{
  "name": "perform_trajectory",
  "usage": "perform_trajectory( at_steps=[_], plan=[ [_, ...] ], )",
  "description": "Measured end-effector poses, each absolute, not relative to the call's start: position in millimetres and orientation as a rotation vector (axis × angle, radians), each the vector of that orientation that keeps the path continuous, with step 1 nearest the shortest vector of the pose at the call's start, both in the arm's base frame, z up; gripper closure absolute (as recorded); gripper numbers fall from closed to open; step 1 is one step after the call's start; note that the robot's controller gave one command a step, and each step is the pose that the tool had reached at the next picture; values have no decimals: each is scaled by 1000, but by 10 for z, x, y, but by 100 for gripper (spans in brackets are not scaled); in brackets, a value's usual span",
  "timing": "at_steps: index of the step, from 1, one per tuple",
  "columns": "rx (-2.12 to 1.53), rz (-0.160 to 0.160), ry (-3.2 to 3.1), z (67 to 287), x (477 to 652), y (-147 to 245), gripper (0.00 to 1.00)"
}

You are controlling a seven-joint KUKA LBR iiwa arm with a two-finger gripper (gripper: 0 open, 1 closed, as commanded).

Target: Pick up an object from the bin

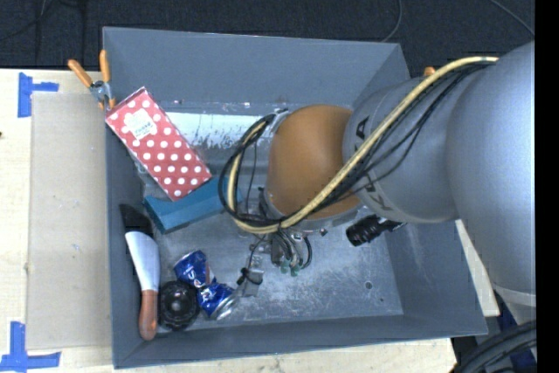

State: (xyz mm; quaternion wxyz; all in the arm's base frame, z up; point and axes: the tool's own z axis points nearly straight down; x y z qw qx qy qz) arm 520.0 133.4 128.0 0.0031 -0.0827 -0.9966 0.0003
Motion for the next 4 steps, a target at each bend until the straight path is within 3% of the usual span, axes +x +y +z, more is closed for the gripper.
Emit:
perform_trajectory(
  at_steps=[1,2,4],
  plan=[
    [-497,10,-3092,1042,5178,1406,0],
    [-86,8,-3137,800,4948,1690,0],
    [-173,11,-3129,698,4986,2076,0]
  ],
)
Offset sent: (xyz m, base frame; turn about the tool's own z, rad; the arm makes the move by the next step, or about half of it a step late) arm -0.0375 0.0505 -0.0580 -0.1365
